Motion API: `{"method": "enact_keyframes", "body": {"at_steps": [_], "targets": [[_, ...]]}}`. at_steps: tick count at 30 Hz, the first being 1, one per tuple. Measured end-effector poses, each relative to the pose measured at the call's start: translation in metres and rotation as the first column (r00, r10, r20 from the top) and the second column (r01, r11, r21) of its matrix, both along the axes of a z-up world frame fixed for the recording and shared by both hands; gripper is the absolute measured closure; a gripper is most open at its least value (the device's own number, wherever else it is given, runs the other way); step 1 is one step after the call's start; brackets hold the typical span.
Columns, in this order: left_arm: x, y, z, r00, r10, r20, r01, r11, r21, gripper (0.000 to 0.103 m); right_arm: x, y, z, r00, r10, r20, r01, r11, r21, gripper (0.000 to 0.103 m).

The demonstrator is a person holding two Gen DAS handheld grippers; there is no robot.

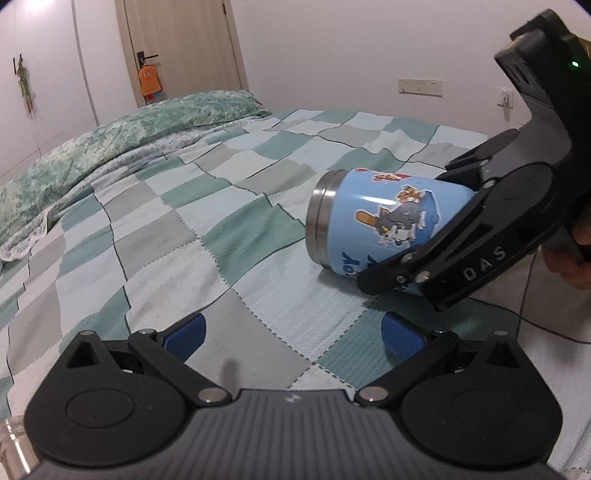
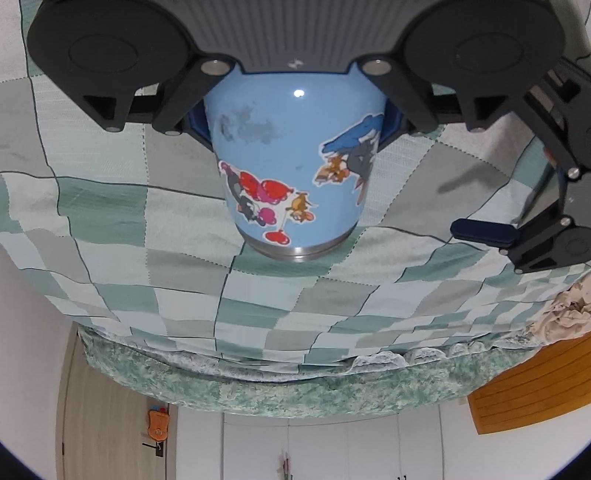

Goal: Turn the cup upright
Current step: 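Lift the blue tumbler with the right gripper and rotate it upright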

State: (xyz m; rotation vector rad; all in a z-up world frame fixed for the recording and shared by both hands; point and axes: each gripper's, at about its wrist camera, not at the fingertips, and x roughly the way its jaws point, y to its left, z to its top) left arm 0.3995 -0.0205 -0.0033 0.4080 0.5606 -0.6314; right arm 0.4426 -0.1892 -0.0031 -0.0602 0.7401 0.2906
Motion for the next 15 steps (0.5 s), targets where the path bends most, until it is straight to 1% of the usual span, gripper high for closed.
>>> {"method": "enact_keyframes", "body": {"at_steps": [7, 11, 15], "targets": [[-0.017, 0.005, 0.012, 1.0, 0.027, 0.001, -0.027, 0.999, -0.022, 0.0, -0.01, -0.009, 0.005, 1.0, -0.029, 0.001, 0.029, 0.997, 0.066, 0.02], [-0.036, 0.007, 0.029, 0.999, 0.052, 0.017, -0.051, 0.998, -0.032, 0.0, -0.028, -0.01, 0.023, 0.999, -0.033, 0.032, 0.03, 0.996, 0.086, 0.02], [-0.068, 0.007, 0.05, 0.996, 0.075, 0.048, -0.073, 0.996, -0.042, 0.0, -0.054, -0.009, 0.046, 0.998, -0.026, 0.065, 0.019, 0.994, 0.107, 0.02]]}}
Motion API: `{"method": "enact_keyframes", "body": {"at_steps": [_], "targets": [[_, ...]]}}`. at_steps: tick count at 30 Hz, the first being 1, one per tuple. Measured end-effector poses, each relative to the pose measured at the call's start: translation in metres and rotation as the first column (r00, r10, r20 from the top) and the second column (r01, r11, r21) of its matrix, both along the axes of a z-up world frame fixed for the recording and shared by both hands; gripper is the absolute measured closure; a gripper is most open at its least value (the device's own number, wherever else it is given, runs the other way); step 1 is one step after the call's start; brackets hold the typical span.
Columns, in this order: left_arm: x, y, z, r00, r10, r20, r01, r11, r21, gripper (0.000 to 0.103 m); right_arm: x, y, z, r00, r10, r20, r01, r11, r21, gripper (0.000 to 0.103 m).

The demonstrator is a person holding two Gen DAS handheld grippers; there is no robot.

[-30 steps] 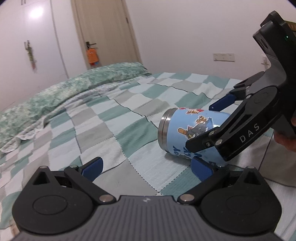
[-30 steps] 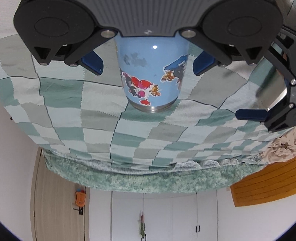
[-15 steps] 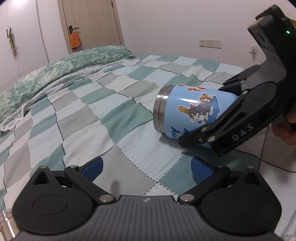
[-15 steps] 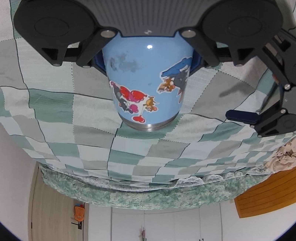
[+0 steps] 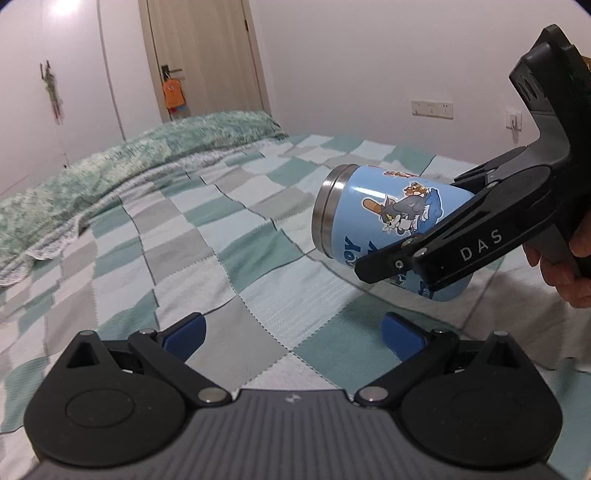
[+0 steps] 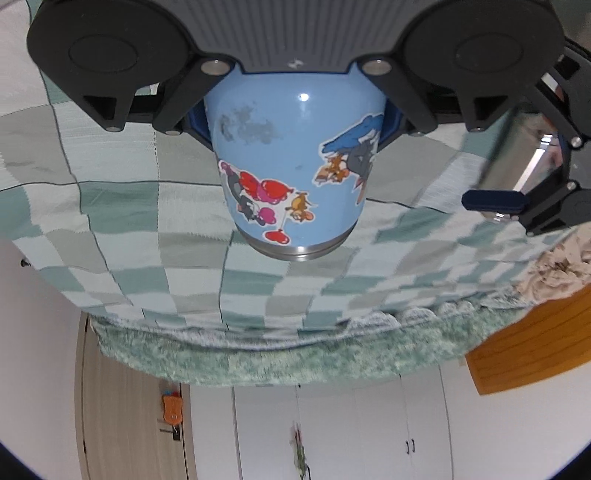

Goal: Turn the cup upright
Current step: 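Lift the blue tumbler with the right gripper and rotate it upright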

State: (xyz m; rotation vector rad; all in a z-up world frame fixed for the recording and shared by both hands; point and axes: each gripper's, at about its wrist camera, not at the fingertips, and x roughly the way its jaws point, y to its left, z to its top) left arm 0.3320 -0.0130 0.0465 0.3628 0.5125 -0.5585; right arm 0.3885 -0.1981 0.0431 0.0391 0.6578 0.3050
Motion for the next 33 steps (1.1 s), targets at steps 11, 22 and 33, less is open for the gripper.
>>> {"method": "enact_keyframes", "body": {"at_steps": [11, 22, 33], "targets": [[-0.108, 0.017, 0.026, 0.994, 0.109, 0.017, -0.108, 0.992, -0.066, 0.0, -0.097, 0.013, 0.036, 0.998, 0.057, 0.034, -0.06, 0.995, 0.075, 0.02], [-0.178, 0.057, 0.005, 0.949, 0.313, -0.044, -0.316, 0.943, -0.104, 0.0, -0.158, 0.035, -0.002, 0.997, 0.07, -0.045, -0.065, 0.992, 0.11, 0.02], [-0.21, 0.067, -0.009, 0.929, 0.364, -0.067, -0.369, 0.926, -0.085, 0.0, -0.177, 0.058, -0.046, 0.997, 0.001, -0.08, 0.005, 0.998, 0.069, 0.02]]}}
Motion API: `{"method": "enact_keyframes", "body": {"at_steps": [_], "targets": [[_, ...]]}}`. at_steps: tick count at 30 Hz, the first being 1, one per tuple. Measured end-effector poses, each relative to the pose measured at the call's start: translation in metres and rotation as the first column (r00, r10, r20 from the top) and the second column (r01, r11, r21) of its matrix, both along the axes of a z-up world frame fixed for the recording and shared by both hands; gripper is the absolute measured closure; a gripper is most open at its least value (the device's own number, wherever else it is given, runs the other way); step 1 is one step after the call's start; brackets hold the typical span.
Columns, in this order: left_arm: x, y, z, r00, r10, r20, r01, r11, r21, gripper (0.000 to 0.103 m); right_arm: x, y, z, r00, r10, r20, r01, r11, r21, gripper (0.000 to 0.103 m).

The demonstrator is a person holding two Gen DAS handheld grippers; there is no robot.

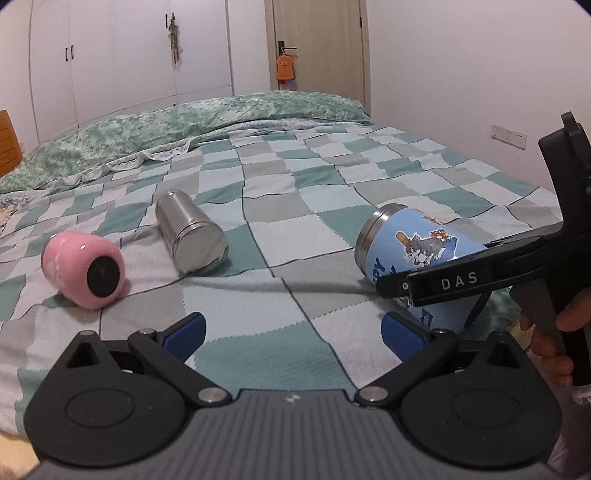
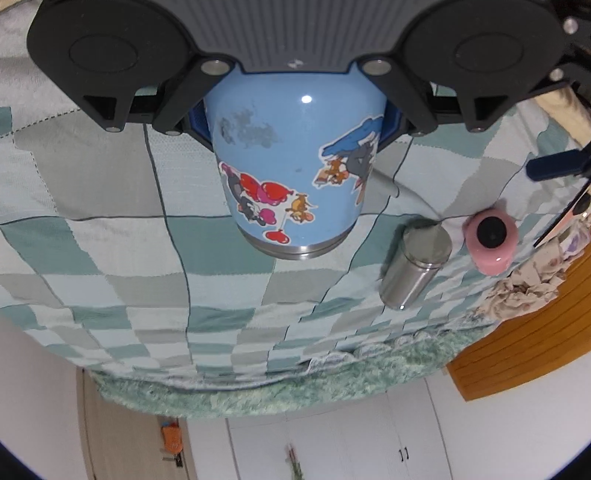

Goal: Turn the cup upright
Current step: 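Lift the blue tumbler with the right gripper and rotate it upright, then grasp the blue tumbler with the left gripper while the right gripper releases it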

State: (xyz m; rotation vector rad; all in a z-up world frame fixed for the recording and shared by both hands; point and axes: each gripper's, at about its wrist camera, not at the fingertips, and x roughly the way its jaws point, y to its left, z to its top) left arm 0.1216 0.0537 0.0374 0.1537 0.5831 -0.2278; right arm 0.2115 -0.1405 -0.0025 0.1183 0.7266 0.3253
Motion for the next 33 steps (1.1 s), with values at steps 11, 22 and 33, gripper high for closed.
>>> {"method": "enact_keyframes", "body": {"at_steps": [11, 22, 33], "targets": [[-0.014, -0.009, 0.011, 1.0, 0.018, 0.008, -0.017, 1.0, -0.004, 0.0, -0.001, -0.009, 0.015, 0.999, 0.043, 0.012, -0.043, 0.999, 0.023, 0.003], [-0.006, -0.056, 0.028, 1.0, 0.0, -0.027, -0.002, 0.998, -0.063, 0.0, -0.011, -0.098, 0.066, 0.98, 0.047, 0.191, -0.046, 0.999, -0.013, 0.0], [0.049, -0.1, 0.041, 0.98, 0.079, -0.183, -0.1, 0.989, -0.111, 0.0, 0.018, -0.156, 0.041, 0.985, 0.061, 0.161, -0.045, 0.994, -0.1, 0.0]]}}
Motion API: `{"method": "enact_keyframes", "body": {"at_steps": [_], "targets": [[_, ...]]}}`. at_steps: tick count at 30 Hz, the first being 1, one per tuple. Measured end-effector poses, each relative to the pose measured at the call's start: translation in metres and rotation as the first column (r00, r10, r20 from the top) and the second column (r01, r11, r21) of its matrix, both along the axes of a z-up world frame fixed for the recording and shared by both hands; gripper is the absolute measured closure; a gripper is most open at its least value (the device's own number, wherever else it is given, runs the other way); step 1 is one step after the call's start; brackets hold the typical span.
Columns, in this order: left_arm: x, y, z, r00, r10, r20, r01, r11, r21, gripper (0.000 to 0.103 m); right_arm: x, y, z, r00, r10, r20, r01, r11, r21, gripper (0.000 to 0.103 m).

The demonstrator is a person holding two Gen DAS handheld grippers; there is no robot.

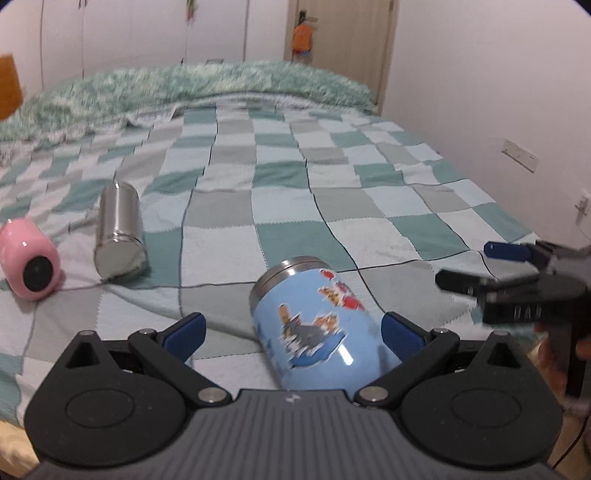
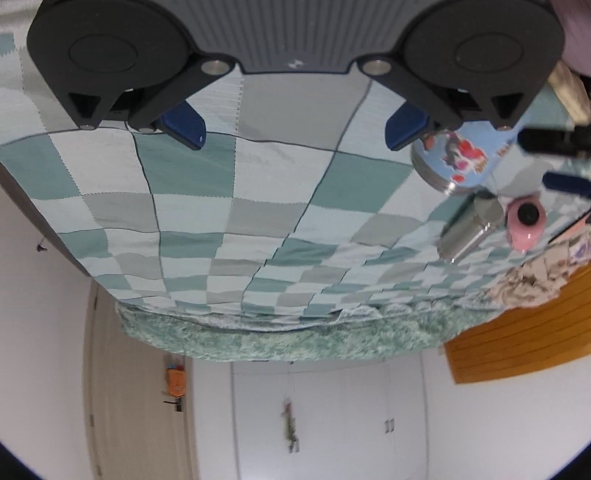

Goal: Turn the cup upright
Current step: 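Grasp the blue tumbler with the left gripper while the right gripper releases it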

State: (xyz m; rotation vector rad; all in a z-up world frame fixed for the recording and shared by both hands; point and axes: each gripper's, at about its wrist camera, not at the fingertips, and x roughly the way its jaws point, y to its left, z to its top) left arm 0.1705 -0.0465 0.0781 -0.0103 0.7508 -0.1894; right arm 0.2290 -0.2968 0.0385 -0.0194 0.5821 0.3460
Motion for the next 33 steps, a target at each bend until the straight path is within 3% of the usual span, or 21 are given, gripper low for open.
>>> {"method": "enact_keyframes", "body": {"at_steps": [13, 15, 18, 25, 33], "targets": [[0.063, -0.031, -0.021, 0.968, 0.131, -0.216, -0.122, 0.991, 0.055, 0.0, 0.019, -0.006, -0.015, 0.996, 0.083, 0.032, -0.081, 0.995, -0.057, 0.0], [0.072, -0.032, -0.03, 0.956, 0.148, -0.254, -0.136, 0.989, 0.066, 0.009, 0.019, -0.008, -0.017, 0.996, 0.089, 0.03, -0.088, 0.995, -0.043, 0.0], [0.079, -0.026, -0.04, 0.94, 0.161, -0.301, -0.168, 0.986, 0.001, 0.013, 0.017, -0.01, -0.02, 0.995, 0.092, 0.028, -0.092, 0.996, -0.016, 0.0], [0.071, -0.017, -0.038, 0.948, 0.158, -0.276, -0.179, 0.982, -0.052, 0.013, 0.006, -0.012, -0.025, 0.996, 0.091, 0.025, -0.091, 0.996, 0.022, 0.0], [0.038, -0.013, -0.027, 0.983, 0.118, -0.142, -0.13, 0.988, -0.085, 0.014, -0.017, -0.017, -0.021, 0.998, 0.039, 0.055, -0.044, 0.994, 0.096, 0.0]]}}
